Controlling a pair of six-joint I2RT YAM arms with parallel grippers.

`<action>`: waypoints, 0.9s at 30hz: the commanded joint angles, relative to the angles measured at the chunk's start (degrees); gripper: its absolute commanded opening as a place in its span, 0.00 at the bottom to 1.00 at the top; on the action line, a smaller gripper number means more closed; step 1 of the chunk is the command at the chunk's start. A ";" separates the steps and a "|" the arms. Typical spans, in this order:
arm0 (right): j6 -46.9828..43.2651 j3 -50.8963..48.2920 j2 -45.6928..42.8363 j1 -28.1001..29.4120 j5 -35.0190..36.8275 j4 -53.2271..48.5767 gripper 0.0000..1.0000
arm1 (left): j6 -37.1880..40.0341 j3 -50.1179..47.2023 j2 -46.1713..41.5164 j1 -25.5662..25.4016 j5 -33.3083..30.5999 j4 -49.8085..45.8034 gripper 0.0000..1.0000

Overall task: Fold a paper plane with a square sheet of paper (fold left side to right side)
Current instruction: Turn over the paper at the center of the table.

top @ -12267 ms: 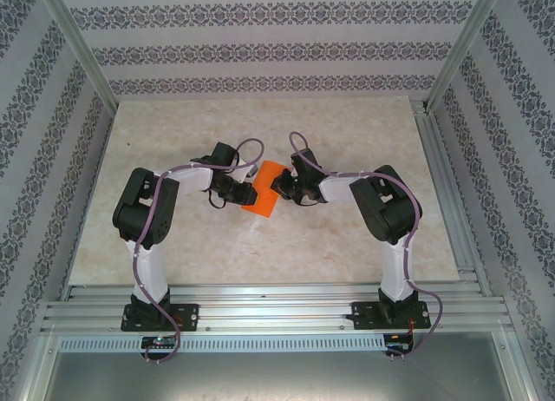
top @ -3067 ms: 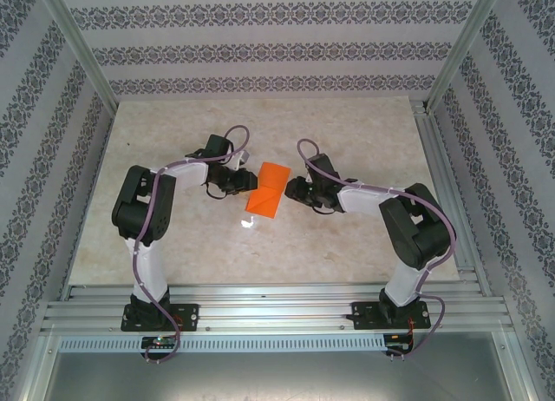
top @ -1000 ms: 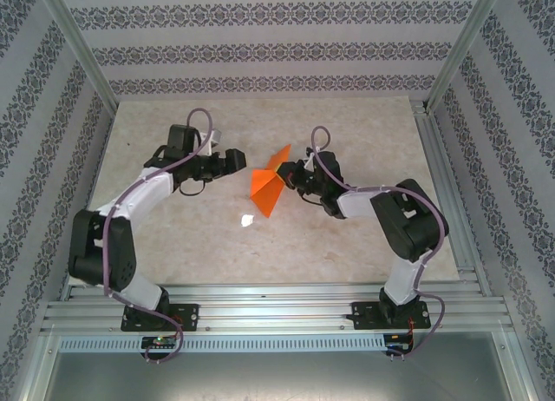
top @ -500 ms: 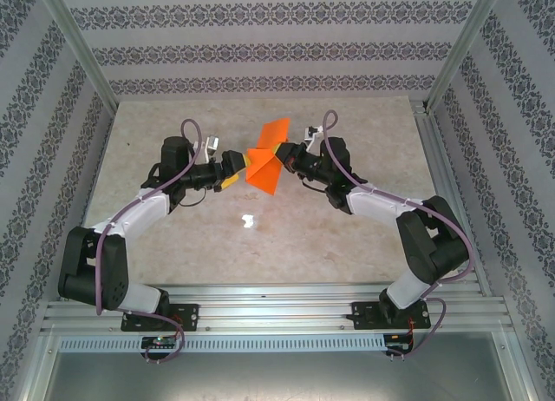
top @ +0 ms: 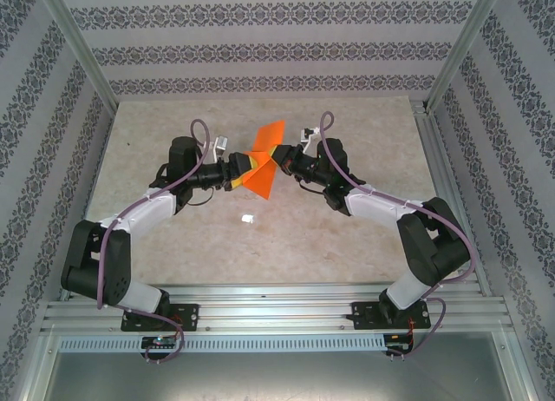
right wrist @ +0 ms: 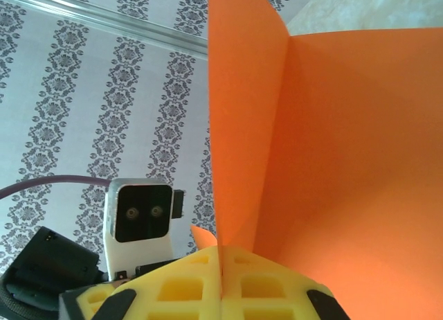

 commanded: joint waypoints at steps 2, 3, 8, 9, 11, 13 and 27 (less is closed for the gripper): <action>0.63 1.68 -1.90 0.68 -0.42 2.46 0.00 | -0.83 1.45 0.25 -0.72 1.47 3.20 0.70; 0.48 1.66 -2.09 0.70 -0.33 2.22 0.00 | -0.79 1.53 0.10 -0.79 1.56 3.26 0.66; 0.04 1.07 -2.27 0.53 -0.08 1.43 0.00 | -0.97 2.01 -0.10 -0.73 1.34 3.25 0.42; -0.11 0.82 -2.21 0.53 -0.05 1.51 0.00 | -0.82 2.05 -0.14 -0.85 1.26 3.05 0.38; -0.11 0.55 -2.35 0.41 0.08 1.43 0.00 | -0.44 1.98 -0.13 -0.86 1.18 2.66 0.32; -0.29 0.19 -2.60 0.39 0.21 1.47 0.01 | 0.37 2.08 -0.18 -0.82 0.76 1.42 0.25; -14.60 -2.69 -13.12 -5.59 9.84 -27.28 0.43 | 34.50 17.42 -3.42 -9.04 -32.78 -45.09 0.00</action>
